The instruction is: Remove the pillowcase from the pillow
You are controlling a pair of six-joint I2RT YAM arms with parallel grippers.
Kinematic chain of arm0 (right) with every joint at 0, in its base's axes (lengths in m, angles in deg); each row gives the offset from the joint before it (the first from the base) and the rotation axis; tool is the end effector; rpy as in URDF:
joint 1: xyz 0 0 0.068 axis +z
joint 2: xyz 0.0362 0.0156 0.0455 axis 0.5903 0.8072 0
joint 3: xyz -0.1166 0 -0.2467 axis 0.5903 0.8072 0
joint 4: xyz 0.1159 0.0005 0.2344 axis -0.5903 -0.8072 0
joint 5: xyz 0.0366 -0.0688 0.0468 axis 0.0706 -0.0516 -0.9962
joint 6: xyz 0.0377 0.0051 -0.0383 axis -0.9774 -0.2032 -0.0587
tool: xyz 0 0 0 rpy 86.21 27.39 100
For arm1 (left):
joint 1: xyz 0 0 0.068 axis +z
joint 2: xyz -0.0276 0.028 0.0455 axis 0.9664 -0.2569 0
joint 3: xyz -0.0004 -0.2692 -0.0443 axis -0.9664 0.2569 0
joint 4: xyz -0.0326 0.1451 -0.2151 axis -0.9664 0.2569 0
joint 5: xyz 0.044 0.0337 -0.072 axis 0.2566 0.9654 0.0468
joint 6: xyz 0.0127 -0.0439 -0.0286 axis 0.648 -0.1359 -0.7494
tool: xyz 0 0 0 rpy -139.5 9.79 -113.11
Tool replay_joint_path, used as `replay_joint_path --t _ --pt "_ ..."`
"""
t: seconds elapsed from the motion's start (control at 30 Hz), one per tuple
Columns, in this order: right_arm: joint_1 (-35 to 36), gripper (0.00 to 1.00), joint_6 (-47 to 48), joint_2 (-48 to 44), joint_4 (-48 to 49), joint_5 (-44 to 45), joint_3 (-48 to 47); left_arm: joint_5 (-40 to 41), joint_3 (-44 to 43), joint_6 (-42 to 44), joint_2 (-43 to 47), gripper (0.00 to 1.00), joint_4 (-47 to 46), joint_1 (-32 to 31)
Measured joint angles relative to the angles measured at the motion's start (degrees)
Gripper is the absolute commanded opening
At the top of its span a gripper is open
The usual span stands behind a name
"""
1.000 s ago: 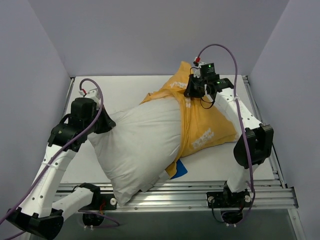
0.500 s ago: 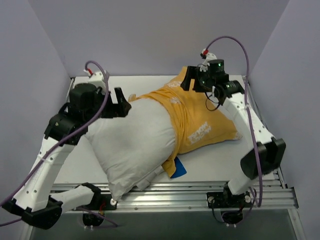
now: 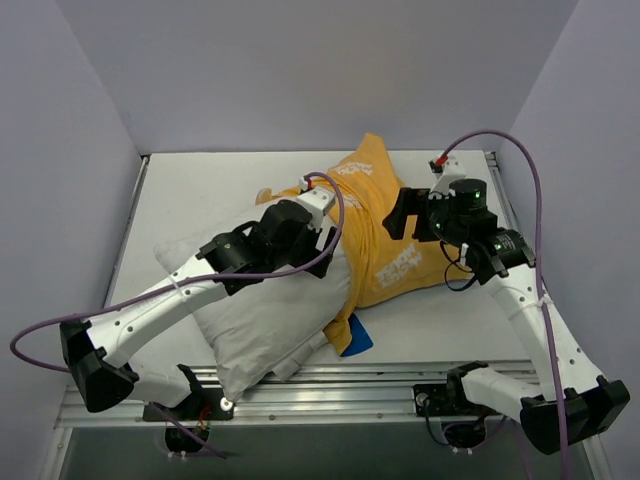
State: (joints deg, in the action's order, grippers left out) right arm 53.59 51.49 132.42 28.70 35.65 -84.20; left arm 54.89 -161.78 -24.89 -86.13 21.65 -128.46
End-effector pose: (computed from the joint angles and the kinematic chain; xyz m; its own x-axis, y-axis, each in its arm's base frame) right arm 0.2302 0.0800 0.4087 -0.3555 0.1501 -0.9226 -0.4100 0.8620 0.2982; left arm 0.1798 -0.2277 0.3849 -0.4793 0.2484 -0.8417 0.5642 0.8219 -0.0787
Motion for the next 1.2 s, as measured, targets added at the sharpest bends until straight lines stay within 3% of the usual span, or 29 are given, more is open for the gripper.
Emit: replay_joint_path --t 0.2,0.27,0.33,0.37,0.47,0.53,0.6,0.67,0.7,0.73,0.87,0.97,1.1,1.2 --pt "4.7 0.89 -3.0 -1.9 1.7 -2.8 10.3 1.9 4.5 -0.6 -4.4 0.94 -1.6 -0.6" --pt "8.2 0.89 -4.5 -1.9 3.0 -2.8 13.0 2.5 5.7 -1.4 -5.2 1.00 -2.4 -0.9" --pt "12.3 0.89 -6.2 -1.4 4.3 -2.1 15.2 3.1 6.8 -2.9 -5.7 0.80 -3.8 -1.1" --pt "14.5 0.88 -7.0 -1.1 5.4 -1.0 16.2 3.5 7.5 -3.7 -5.8 0.47 -4.4 -1.2" --pt "19.6 0.86 -9.9 0.2 9.0 1.0 19.3 4.1 9.4 -6.3 -6.2 0.03 -6.7 -0.9" --pt "21.7 0.79 -11.5 1.6 11.4 2.9 21.2 4.0 9.6 -7.7 -6.9 0.02 -7.2 -0.6" --pt "22.8 0.64 -13.0 3.6 12.9 5.5 22.2 3.7 9.0 -8.5 -7.1 0.02 -6.5 -0.2" --pt "23.0 0.35 -13.9 5.1 13.9 7.4 22.3 3.6 7.7 -9.1 -7.0 0.02 -4.8 0.1" --pt "23.0 0.10 -14.1 5.5 14.1 8.4 22.2 3.6 6.6 -9.2 -6.9 0.02 -3.5 0.3" --pt "23.0 0.02 -14.0 5.7 14.1 9.2 21.9 3.5 5.6 -9.2 -6.6 0.02 -2.3 0.8" --pt "18.5 0.00 -13.5 6.3 13.6 10.1 18.4 0.2 0.4 -8.7 -5.1 0.02 2.9 5.9" --pt "6.8 0.00 -12.8 6.8 12.7 7.8 15.6 -6.1 -2.4 -7.8 -1.9 0.02 6.3 14.0" --pt "-8.8 0.00 -13.0 7.5 12.3 -5.0 12.6 -17.6 -3.8 -7.5 2.5 0.02 8.3 22.1" --pt "-15.8 0.00 -15.5 6.7 10.0 -15.5 12.5 -26.0 -3.5 -7.5 4.8 0.02 9.8 26.7"
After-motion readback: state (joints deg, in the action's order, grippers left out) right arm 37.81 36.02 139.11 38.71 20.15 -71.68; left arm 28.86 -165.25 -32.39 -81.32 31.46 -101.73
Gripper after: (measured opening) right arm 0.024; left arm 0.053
